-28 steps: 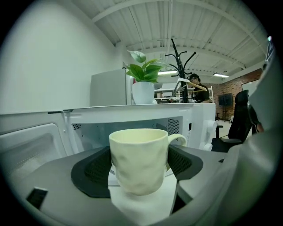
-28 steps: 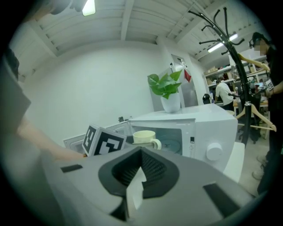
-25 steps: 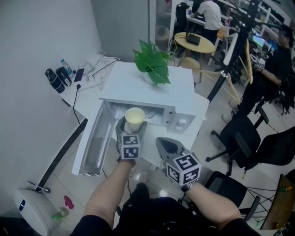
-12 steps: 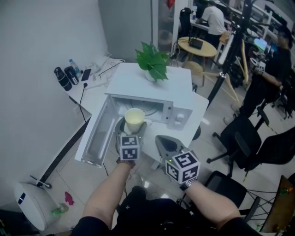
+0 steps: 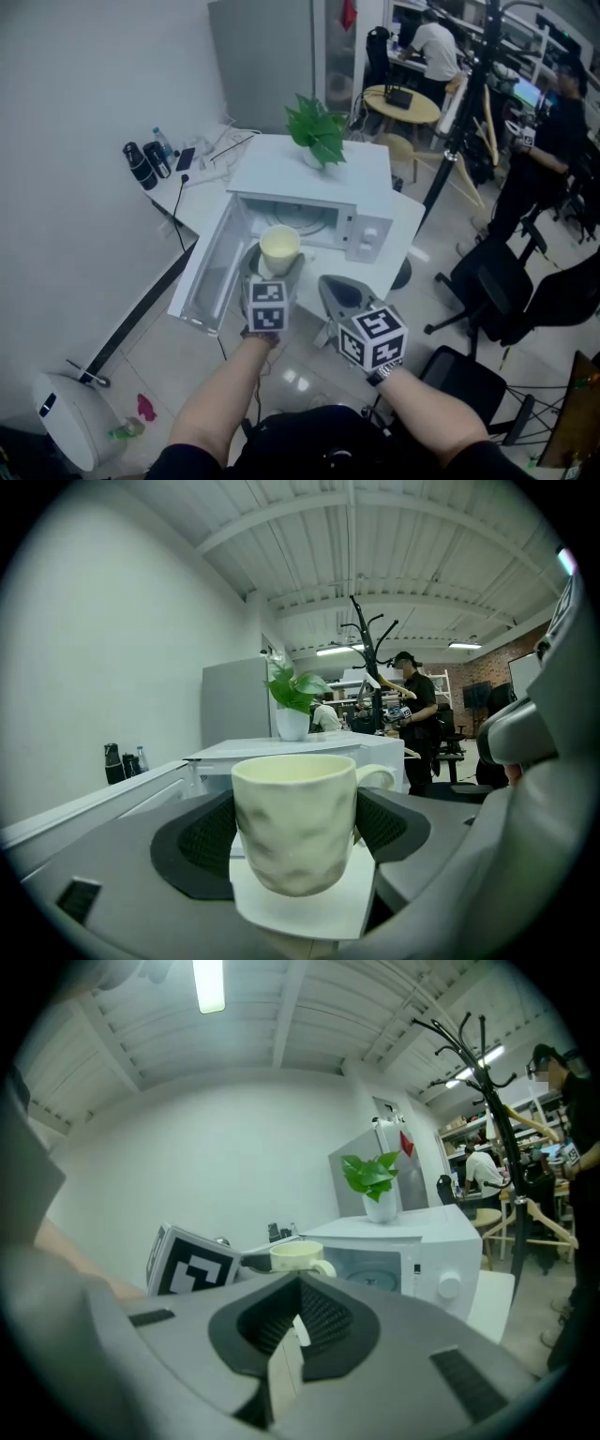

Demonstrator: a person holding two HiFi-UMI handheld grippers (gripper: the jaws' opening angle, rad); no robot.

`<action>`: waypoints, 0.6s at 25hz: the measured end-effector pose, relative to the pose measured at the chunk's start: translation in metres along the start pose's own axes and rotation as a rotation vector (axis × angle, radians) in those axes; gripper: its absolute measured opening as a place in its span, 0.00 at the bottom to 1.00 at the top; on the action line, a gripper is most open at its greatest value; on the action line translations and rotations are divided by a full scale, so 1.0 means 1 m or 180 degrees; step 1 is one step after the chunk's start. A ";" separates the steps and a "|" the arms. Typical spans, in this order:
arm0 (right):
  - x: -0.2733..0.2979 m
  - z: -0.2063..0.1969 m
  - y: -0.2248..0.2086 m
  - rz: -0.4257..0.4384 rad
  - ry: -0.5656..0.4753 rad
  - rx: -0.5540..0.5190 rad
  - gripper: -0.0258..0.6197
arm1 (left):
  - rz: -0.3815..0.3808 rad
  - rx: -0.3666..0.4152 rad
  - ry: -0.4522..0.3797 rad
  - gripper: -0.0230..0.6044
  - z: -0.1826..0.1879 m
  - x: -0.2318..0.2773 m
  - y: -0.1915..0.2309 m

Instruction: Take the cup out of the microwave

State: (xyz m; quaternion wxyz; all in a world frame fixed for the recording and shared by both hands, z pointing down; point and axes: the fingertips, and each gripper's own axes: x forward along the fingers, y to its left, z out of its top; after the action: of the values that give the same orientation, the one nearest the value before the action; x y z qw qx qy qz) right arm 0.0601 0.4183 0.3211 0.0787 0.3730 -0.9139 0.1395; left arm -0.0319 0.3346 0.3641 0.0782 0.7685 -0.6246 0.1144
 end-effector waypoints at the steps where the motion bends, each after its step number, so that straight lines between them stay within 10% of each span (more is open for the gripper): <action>1: -0.001 0.000 0.003 -0.0022 -0.0008 -0.0005 0.06 | -0.0020 0.0000 -0.0011 0.67 0.001 -0.004 0.000; 15: -0.027 0.002 0.059 -0.0452 -0.0097 -0.0036 0.06 | -0.0381 0.0100 -0.0103 0.67 0.012 -0.067 0.000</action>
State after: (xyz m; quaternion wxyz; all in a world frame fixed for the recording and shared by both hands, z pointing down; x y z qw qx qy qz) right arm 0.0375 0.4761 0.3005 0.0766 0.4385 -0.8870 0.1227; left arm -0.0437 0.3945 0.3345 0.0627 0.8074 -0.5769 0.1068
